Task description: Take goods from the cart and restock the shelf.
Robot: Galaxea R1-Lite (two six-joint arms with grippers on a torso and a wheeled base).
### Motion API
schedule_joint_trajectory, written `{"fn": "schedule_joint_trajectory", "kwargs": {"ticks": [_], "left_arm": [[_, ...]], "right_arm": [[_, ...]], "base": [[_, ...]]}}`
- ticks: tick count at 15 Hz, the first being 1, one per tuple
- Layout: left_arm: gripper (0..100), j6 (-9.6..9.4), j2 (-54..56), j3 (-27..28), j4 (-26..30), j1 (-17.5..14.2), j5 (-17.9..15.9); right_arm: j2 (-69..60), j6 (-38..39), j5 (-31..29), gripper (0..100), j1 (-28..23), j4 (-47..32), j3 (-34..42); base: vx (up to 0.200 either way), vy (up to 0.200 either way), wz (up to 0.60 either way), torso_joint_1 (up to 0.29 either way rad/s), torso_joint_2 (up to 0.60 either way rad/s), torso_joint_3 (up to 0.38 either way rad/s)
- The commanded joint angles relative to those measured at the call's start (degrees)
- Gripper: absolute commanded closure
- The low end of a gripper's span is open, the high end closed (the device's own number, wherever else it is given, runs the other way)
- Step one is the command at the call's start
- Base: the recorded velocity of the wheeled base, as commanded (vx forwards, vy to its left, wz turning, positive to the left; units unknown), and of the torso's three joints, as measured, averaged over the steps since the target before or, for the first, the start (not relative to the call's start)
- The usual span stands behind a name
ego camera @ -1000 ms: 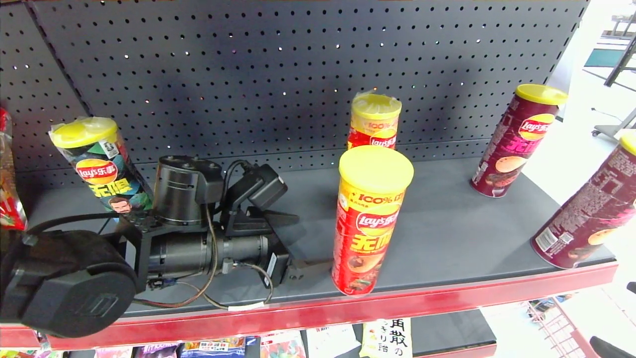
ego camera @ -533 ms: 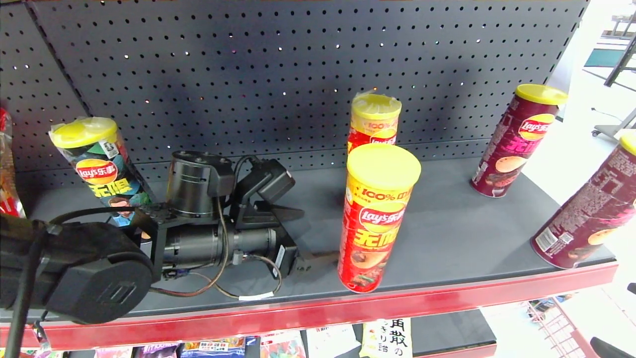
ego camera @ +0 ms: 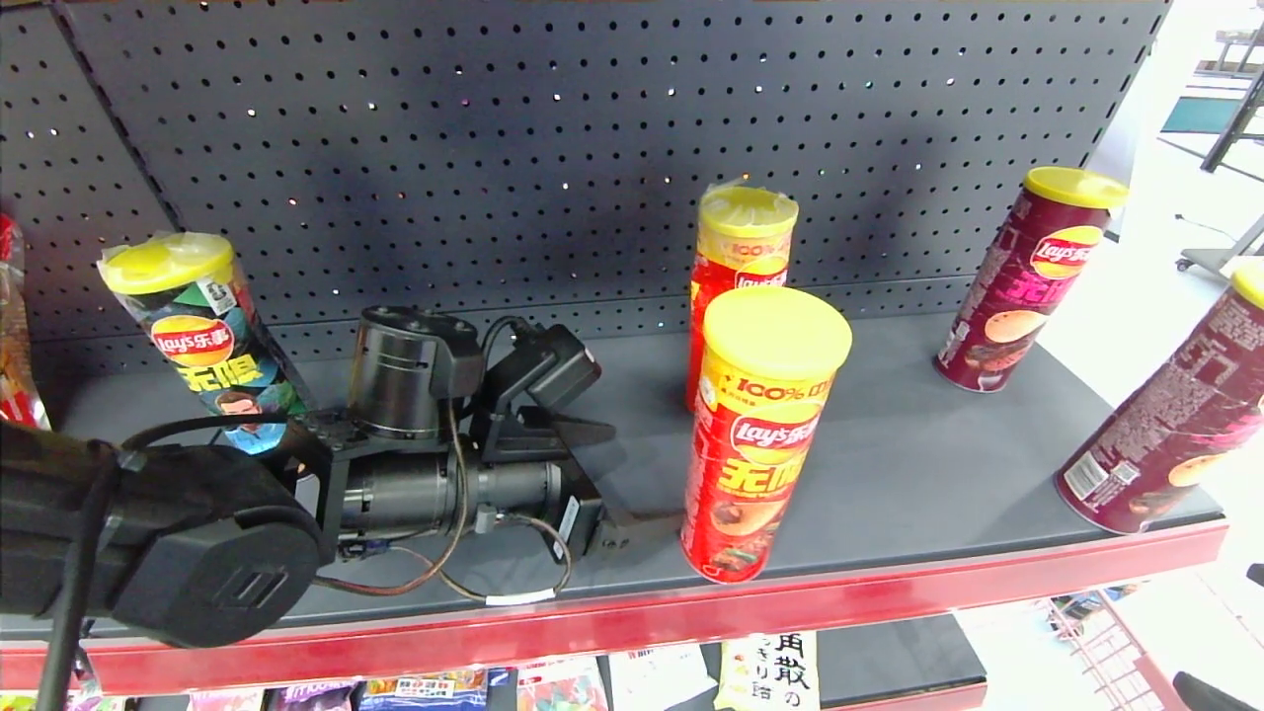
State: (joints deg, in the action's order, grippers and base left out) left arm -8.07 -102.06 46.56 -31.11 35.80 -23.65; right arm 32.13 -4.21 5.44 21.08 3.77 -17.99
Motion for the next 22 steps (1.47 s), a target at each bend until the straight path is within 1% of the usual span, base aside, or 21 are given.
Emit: {"fn": "schedule_joint_trajectory", "kwargs": {"ticks": [1, 22], "left_arm": [[0, -0.02, -0.2, 0.0, 0.0, 0.1, 0.0], [0, -0.02, -2.0, 2.2, 0.0, 0.8, 0.0]], "right_arm": [[0.2, 0.0, 0.0, 0, 0.0, 0.0, 0.0], [0.1, 0.0, 0.0, 0, 0.0, -0.4, 0.2]], "base": [[0.0, 0.0, 0.0, 0.0, 0.0, 0.0], [0.0, 0.0, 0.0, 0.0, 0.0, 0.0]]}}
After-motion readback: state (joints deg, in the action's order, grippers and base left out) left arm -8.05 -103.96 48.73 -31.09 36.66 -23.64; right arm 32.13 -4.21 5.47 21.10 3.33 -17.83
